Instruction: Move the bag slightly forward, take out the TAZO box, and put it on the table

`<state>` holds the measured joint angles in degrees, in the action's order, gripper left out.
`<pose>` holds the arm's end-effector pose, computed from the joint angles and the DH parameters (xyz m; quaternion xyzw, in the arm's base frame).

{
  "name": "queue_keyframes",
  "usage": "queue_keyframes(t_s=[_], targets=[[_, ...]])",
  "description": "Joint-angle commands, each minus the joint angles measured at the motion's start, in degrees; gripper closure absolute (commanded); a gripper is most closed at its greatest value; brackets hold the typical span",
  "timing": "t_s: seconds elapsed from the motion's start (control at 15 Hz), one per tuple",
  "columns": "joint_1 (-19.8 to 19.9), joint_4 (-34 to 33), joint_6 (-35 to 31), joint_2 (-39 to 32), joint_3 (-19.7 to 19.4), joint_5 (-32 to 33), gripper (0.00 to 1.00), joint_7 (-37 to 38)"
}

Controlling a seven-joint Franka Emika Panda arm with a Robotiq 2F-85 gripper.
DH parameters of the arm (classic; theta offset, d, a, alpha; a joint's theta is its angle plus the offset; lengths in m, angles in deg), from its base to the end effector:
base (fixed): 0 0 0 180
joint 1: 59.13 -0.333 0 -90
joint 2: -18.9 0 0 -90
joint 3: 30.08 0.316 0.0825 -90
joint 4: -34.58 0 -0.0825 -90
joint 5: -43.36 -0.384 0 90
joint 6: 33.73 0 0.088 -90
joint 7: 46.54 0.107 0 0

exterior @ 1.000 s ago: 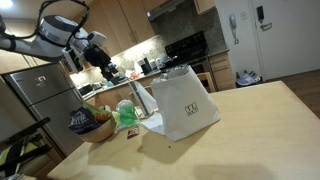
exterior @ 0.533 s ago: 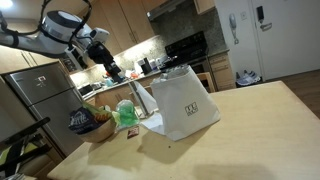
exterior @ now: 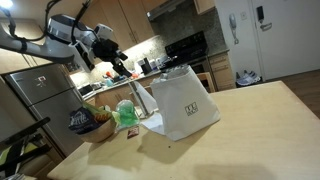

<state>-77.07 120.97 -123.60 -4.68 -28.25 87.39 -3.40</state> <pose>0.6351 0.1459 0.4328 0.9094 -0.1224 0.0515 0.3942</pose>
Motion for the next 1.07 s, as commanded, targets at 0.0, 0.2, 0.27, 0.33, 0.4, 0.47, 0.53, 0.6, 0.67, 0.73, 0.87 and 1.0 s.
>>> queue_keyframes(t_s=[0.0,0.2,0.27,0.33,0.4,0.47,0.53,0.6,0.67,0.73,0.87,1.0], targets=[[-0.4,-1.7,5.5,-1.9,-0.8,9.6,0.0,-3.8],[0.9,-1.2,3.8,-3.1,0.2,17.6,0.0,-8.4],[1.9,-1.0,0.8,-3.2,0.9,18.1,0.0,-9.7],[3.0,-0.6,-3.4,-3.1,1.7,17.7,0.0,-10.6],[3.7,-0.4,-6.8,-3.3,2.1,17.2,0.0,-11.3],[4.7,-0.1,-11.5,-3.3,2.5,16.1,0.0,-11.3],[5.4,0.0,-15.6,-3.4,2.6,15.7,0.0,-11.6],[6.2,0.1,-19.6,-3.5,2.8,14.6,0.0,-11.7],[7.0,0.3,-23.6,-3.5,2.9,13.7,0.0,-12.4],[7.7,0.5,-27.5,-3.6,3.0,12.2,0.0,-13.1],[9.1,0.5,-34.1,-4.0,3.2,7.8,0.0,-15.9],[9.7,0.4,-38.3,-4.6,3.0,2.3,0.0,-20.2]])
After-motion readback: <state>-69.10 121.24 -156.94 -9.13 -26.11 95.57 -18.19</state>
